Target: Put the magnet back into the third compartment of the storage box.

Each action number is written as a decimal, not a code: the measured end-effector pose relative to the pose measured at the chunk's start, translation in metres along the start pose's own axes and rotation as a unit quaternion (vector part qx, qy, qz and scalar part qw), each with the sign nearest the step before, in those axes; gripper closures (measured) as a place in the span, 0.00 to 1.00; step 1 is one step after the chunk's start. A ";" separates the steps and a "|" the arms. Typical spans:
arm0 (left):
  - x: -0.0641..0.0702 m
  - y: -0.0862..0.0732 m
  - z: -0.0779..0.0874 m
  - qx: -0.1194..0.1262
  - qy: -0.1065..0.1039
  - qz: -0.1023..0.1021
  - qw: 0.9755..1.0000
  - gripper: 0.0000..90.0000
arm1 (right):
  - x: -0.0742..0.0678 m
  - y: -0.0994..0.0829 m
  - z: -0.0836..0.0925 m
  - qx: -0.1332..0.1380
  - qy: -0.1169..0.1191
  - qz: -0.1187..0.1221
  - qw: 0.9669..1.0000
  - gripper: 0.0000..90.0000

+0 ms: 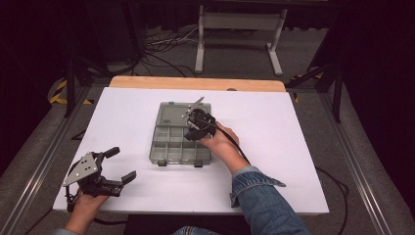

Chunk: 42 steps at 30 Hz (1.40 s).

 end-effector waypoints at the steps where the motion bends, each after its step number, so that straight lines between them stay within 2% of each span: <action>1: 0.000 0.000 0.000 0.000 0.000 0.000 1.000 0.00 | 0.000 0.000 -0.001 0.000 0.001 0.001 1.000 0.69; 15: 0.000 0.000 0.000 0.000 0.000 -0.001 1.000 0.00 | 0.000 -0.001 -0.006 -0.007 0.004 0.001 1.000 0.69; 23: 0.000 0.000 -0.001 -0.001 -0.001 -0.001 1.000 0.00 | 0.000 0.000 -0.002 -0.004 -0.012 -0.001 1.000 0.62; 27: 0.000 0.000 -0.001 -0.001 -0.001 -0.001 1.000 0.00 | -0.003 0.003 0.006 0.007 -0.018 -0.002 1.000 0.58; 30: 0.001 0.000 -0.001 0.000 -0.002 0.001 1.000 0.00 | -0.005 0.005 0.013 0.018 -0.021 -0.001 1.000 0.51; 37: 0.000 0.001 0.000 0.002 -0.001 0.001 1.000 0.00 | -0.015 0.009 0.044 0.055 -0.040 0.013 0.998 0.36; 42: -0.001 0.001 0.000 0.004 0.000 0.002 1.000 0.00 | -0.024 0.007 0.058 0.072 -0.044 0.017 0.996 0.29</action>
Point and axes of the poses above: each handheld gripper's, and its own axes: z roughly backward along the jaws, y roughly out of its top, x roughly to its right, the point moved 4 cm from there along -z, roughly forward along the jaws, and after that the axes turned 9 degrees about z, right-handed, at the moved point
